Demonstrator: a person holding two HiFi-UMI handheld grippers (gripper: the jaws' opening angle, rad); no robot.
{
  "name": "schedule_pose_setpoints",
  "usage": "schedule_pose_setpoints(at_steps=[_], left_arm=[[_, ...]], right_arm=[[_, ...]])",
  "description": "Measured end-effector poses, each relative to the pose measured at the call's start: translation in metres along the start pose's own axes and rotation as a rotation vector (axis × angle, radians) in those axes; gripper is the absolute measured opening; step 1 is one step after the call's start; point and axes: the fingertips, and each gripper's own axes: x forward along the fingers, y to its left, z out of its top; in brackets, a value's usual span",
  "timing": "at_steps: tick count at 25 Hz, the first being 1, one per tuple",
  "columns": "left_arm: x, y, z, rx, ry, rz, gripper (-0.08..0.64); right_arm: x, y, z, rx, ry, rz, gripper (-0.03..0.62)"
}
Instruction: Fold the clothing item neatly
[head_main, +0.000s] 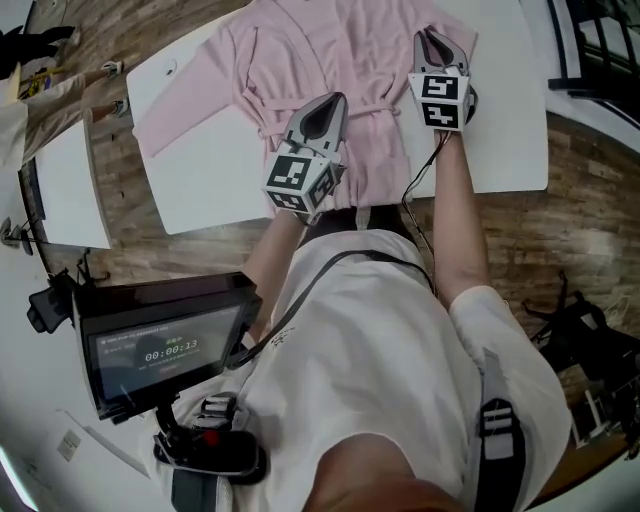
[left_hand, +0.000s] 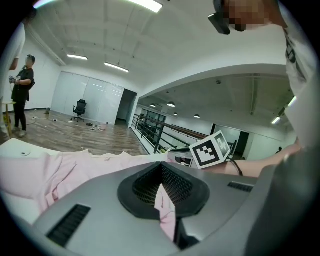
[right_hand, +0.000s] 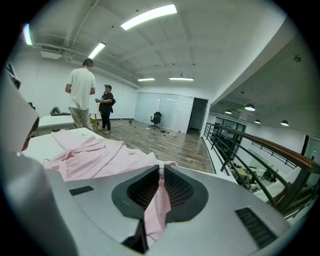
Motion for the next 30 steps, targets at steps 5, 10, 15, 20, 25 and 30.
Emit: schedule_pose_setpoints(at_steps=[5, 10, 15, 20, 25, 30], left_arm=[[-0.006, 0.007, 0.003, -0.017, -0.015, 0.037, -0.002], [-0.012, 0.016, -0.001, -0.04, -0.026, 0.078, -0.002], [-0.02, 0.027, -0.005, -0.063, -0.034, 0.133, -0.002], [-0.025, 0.039, -0.001, -0.071, -0.049, 0.168, -0.002], [-0.03, 0.046, 0.0, -0.079, -0.059, 0.199, -0.002], [-0.037, 0.05, -0.005, -0.091, -0.056, 0.225, -0.002]], right_arm=[[0.013, 0.022, 0.011, -0.034, -0.008, 0.064, 0.035], [0.029, 0.054, 0.02, -0.068, -0.011, 0.147, 0.035], [0.042, 0.087, 0.029, -0.101, -0.021, 0.231, 0.035], [0.05, 0.111, 0.046, -0.123, -0.045, 0.283, 0.035], [0.055, 0.132, 0.056, -0.146, -0.056, 0.329, 0.035], [0.052, 0.153, 0.056, -0.169, -0.059, 0.377, 0.035]])
